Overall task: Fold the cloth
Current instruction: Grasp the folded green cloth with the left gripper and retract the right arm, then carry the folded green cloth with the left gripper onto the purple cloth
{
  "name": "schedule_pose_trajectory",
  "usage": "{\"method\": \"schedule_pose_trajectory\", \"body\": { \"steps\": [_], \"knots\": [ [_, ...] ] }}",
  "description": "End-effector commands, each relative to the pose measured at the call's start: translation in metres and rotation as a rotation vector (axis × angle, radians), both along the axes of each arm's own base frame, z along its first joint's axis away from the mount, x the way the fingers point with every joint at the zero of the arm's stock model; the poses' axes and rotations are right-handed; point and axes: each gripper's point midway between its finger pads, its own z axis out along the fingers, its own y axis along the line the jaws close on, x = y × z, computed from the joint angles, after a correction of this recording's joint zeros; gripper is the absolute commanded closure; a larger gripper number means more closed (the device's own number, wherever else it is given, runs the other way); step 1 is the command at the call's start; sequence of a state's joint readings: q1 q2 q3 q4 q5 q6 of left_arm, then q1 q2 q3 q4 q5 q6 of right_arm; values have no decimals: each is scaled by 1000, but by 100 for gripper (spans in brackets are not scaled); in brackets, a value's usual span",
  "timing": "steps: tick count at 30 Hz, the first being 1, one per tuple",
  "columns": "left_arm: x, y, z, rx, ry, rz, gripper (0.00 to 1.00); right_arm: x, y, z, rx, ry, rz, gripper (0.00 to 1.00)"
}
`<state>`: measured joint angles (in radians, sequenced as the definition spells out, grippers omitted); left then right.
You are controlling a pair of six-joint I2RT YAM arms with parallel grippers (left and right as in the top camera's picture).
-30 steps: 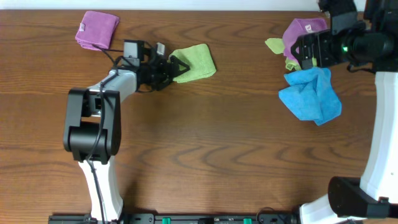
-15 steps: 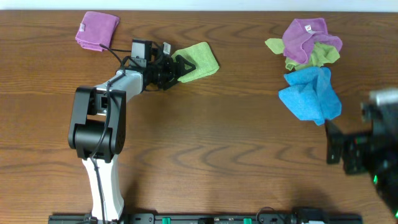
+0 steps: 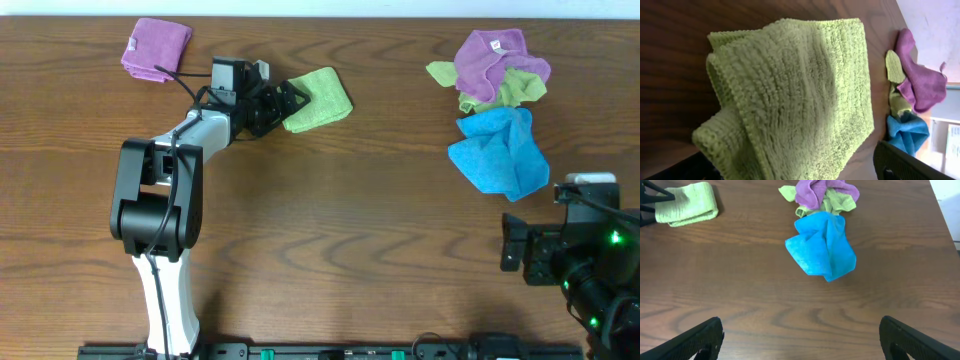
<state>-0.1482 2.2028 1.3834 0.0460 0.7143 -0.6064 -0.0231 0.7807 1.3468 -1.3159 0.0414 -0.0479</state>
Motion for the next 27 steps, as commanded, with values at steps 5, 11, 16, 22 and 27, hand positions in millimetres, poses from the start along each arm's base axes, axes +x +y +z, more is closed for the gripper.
{"method": "schedule_pose_trajectory", "body": {
  "steps": [5, 11, 16, 22, 27],
  "knots": [
    [-17, 4, -90, 78, 175, 104, 7, 2, -1, 1, 27, -6, -29, 1],
    [-16, -14, -127, -90, 244, 142, 64, -1, 2, -2, 44, 13, -23, 1],
    [6, -22, -96, -266, 147, 77, 95, 2, 2, 1, 43, -4, -23, 1],
    [66, -10, -12, -401, -28, 22, 94, 7, 2, 7, 44, -38, -23, 1],
    [111, 1, 87, -444, -241, -9, 94, 8, 2, 8, 57, -44, -35, 1]
  ]
}}
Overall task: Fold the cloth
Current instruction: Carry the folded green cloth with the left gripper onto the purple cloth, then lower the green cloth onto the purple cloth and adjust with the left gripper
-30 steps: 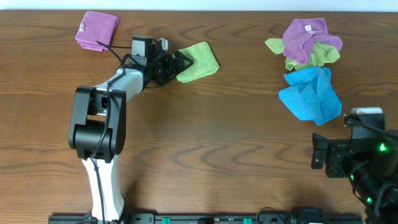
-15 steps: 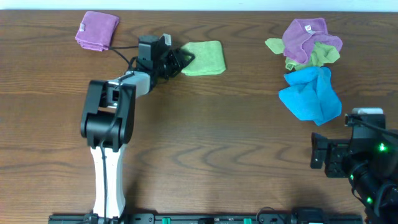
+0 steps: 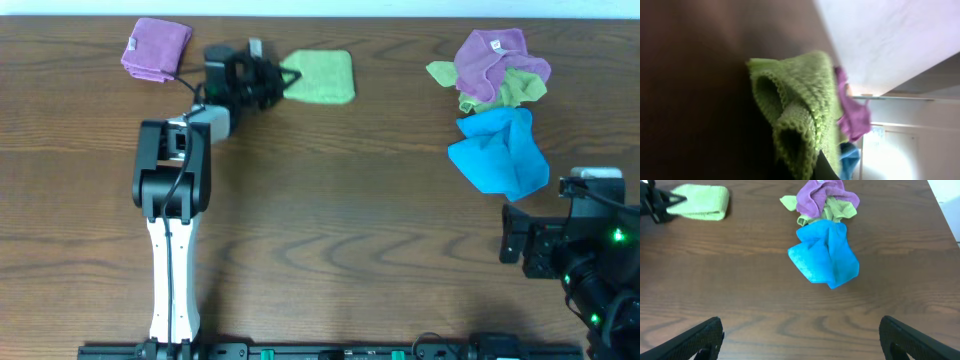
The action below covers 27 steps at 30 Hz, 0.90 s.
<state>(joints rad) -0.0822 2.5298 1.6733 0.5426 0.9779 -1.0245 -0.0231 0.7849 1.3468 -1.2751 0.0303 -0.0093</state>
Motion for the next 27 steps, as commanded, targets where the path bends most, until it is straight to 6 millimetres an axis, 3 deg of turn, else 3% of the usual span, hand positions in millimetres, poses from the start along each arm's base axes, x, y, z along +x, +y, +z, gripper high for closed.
{"method": "schedule_pose_trajectory", "body": {
  "steps": [1, 4, 6, 8, 10, 14, 18, 21, 27],
  "knots": [
    [27, 9, 83, -41, -168, -6, 94, 1, 0, 1, 27, -6, -21, 1],
    [40, 29, 142, -55, -268, 25, 94, 2, 0, 2, 33, -12, -26, 1],
    [44, 49, 169, -50, -306, 58, 94, 3, 0, 4, 33, -20, -26, 1],
    [47, 77, 189, -40, -332, 110, 94, 4, 0, 5, 32, -29, -26, 1],
    [50, 122, 201, -24, -329, 190, 94, 6, 0, 8, 33, -40, -25, 1],
    [48, 212, 194, -11, -262, 316, 94, 7, 2, 9, 41, -49, -14, 1],
    [35, 277, 168, 19, -159, 395, 94, 8, 2, 10, 54, -56, -24, 1],
    [27, 303, 154, 35, -98, 442, 94, 11, 4, 14, 67, -73, -23, 1],
    [36, 319, 146, 29, -31, 567, 94, 17, 10, 22, 113, -112, -7, 1]
  ]
}}
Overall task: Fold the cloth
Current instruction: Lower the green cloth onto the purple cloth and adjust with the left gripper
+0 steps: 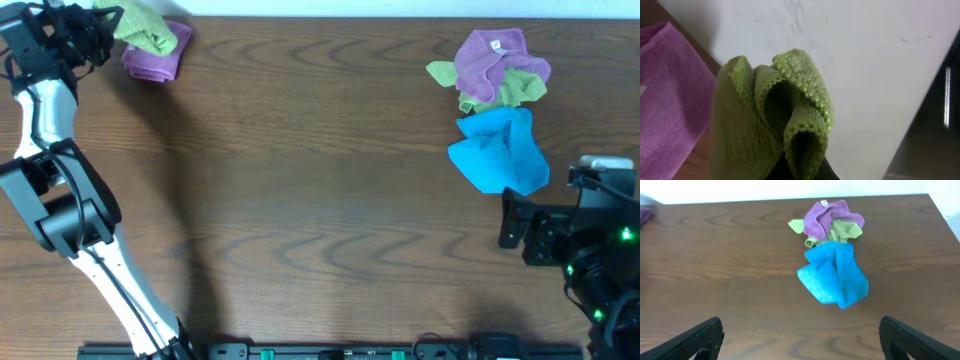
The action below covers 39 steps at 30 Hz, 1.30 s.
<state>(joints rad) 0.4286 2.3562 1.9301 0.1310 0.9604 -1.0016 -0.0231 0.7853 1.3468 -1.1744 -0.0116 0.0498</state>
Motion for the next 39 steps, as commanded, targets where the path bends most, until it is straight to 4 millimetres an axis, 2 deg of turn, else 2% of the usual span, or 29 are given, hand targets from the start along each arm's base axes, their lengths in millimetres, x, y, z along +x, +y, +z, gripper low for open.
{"method": "schedule_pose_trajectory", "body": {
  "steps": [1, 6, 10, 13, 18, 23, 27, 29, 35, 37, 39],
  "knots": [
    [10, 0, 8, -18, 24, 85, 94, 1, 4, 2, 49, -10, -6, 1],
    [30, 19, 8, -157, 77, 337, 94, 1, 9, 2, 97, -9, 0, 1],
    [37, 30, 12, -153, 34, 407, 94, 1, 18, 3, 139, -7, 34, 1],
    [38, 32, -1, -155, 57, 418, 94, 0, 21, 4, 159, -7, 42, 1],
    [43, 33, -41, -235, 129, 438, 94, 1, 22, 11, 169, -29, 42, 1],
    [45, 24, -56, -258, 142, 391, 94, 1, 23, 16, 182, -42, 37, 1],
    [44, 28, -63, -252, 167, 426, 94, 1, 25, 17, 196, -45, 45, 1],
    [41, 28, -71, -254, 201, 437, 94, 2, 25, 19, 196, -55, 47, 1],
    [19, 20, -116, -277, 423, 456, 94, 8, 28, 29, 204, -101, 69, 1],
    [18, 19, -116, -245, 416, 439, 94, 9, 30, 32, 209, -113, 78, 1],
    [25, 15, -103, -242, 352, 392, 94, 9, 30, 33, 208, -118, 79, 1]
  ]
}}
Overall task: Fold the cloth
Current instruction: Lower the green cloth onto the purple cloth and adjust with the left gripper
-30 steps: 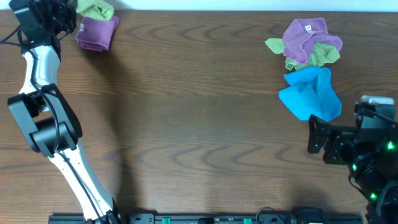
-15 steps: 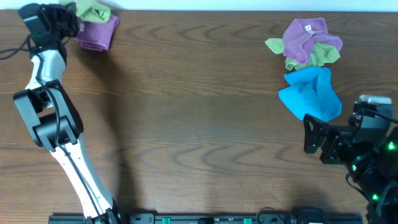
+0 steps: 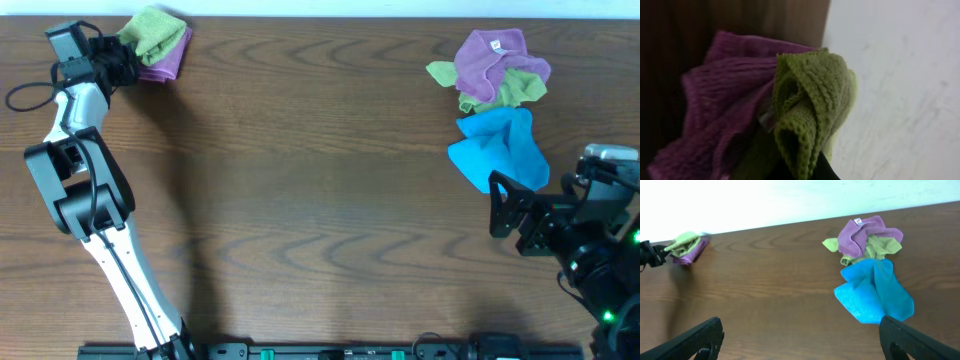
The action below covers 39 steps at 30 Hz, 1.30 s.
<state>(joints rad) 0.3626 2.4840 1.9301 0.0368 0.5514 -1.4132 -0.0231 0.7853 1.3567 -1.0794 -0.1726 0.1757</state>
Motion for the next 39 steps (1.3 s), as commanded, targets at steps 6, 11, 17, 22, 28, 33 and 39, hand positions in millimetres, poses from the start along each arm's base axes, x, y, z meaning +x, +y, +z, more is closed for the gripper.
{"method": "schedule_pose_trajectory", "body": {
  "steps": [6, 11, 17, 22, 28, 33, 39],
  "knots": [
    [31, -6, 85, 16, -357, -55, 94, -1, 3, 9, 19, -23, 8, 1],
    [34, -6, 90, -13, -366, -15, 94, 0, 2, 9, 25, -22, 4, 1],
    [44, -29, 90, -20, -363, 7, 94, 4, 7, 8, 47, -13, 21, 1],
    [41, -27, 67, 1, -274, 38, 94, 4, 11, 8, 60, -11, 46, 1],
    [33, -25, 45, 61, -195, 3, 94, 4, 11, 9, 60, -17, 46, 1],
    [35, -14, 62, 83, -270, 0, 94, 4, 11, 9, 60, -17, 46, 1],
    [34, -6, 62, 111, -274, 3, 94, 5, 11, 10, 59, -20, 46, 1]
  ]
}}
